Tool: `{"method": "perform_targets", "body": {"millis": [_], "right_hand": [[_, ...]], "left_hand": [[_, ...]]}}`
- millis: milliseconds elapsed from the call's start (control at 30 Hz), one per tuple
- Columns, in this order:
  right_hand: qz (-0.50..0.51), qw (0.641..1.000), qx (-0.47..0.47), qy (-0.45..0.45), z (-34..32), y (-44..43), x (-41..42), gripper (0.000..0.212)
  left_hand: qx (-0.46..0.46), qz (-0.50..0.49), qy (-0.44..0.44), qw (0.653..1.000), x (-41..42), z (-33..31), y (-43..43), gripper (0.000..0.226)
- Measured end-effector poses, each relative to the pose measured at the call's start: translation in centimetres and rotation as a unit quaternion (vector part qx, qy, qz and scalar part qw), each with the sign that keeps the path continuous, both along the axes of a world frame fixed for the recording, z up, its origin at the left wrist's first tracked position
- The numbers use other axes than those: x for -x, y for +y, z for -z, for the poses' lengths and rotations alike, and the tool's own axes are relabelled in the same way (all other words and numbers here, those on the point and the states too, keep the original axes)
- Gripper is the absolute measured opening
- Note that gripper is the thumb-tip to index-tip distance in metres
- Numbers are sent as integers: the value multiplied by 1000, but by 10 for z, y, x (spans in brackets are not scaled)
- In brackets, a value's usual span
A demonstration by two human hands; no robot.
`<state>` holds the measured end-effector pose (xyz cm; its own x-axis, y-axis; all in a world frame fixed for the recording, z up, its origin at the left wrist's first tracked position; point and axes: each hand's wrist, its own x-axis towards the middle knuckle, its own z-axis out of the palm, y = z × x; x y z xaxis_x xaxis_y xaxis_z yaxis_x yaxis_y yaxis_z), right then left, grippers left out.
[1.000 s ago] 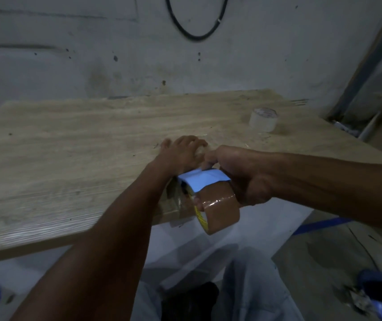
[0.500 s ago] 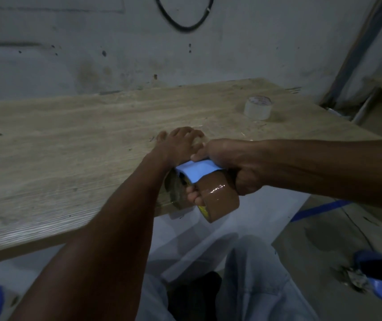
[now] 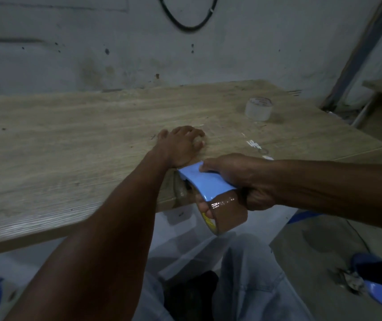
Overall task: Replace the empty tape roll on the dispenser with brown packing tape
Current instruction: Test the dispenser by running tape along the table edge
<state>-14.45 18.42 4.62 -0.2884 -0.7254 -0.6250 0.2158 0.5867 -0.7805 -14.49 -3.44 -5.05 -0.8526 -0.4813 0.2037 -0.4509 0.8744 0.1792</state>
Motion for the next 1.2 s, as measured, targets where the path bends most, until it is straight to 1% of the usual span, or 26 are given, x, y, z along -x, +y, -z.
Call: {"method": "perform_targets", "body": {"millis": [67, 100, 167, 233, 333, 367, 433, 467, 567, 733, 867, 1000, 1200], "right_hand": [[-1, 999, 1, 46, -1, 0, 1, 26], [2, 999, 3, 32, 1, 1, 3, 31], [25, 999, -21, -2, 0, 5, -1, 38], [36, 998, -45, 0, 2, 8, -1, 42], [53, 998, -42, -11, 4, 11, -2, 46], [56, 997, -41, -18, 5, 11, -2, 47], [55, 997, -43, -33, 8, 13, 0, 45], [51, 997, -46, -38, 9, 14, -1, 43], [55, 997, -47, -25, 9, 13, -1, 42], [53, 998, -31, 6, 10, 14, -3, 41], [54, 998, -23, 3, 10, 18, -4, 37], [46, 999, -26, -1, 18, 26, -5, 45], [62, 998, -26, 6, 25, 37, -9, 44]], "left_hand": [[-5, 2, -1, 1000, 1, 0, -1, 43], [-8, 2, -3, 1000, 1, 0, -1, 44], [-11, -2, -10, 1000, -1, 0, 0, 45], [-4, -12, -14, 1000, -4, -4, 1, 46], [14, -27, -19, 999, -4, -9, 11, 49], [2, -31, -11, 999, -3, -10, 16, 51], [-37, -29, 1, 999, 0, -9, 25, 56], [-42, -21, -3, 999, 1, -7, 27, 57], [-34, 5, -24, 999, 1, -4, 27, 58], [-19, 9, -32, 999, 2, -2, 25, 56], [10, 7, -17, 1000, -1, -1, 28, 55], [-5, 10, -11, 1000, -1, 1, 28, 53], [19, 7, -4, 1000, -4, -2, 34, 54]]}}
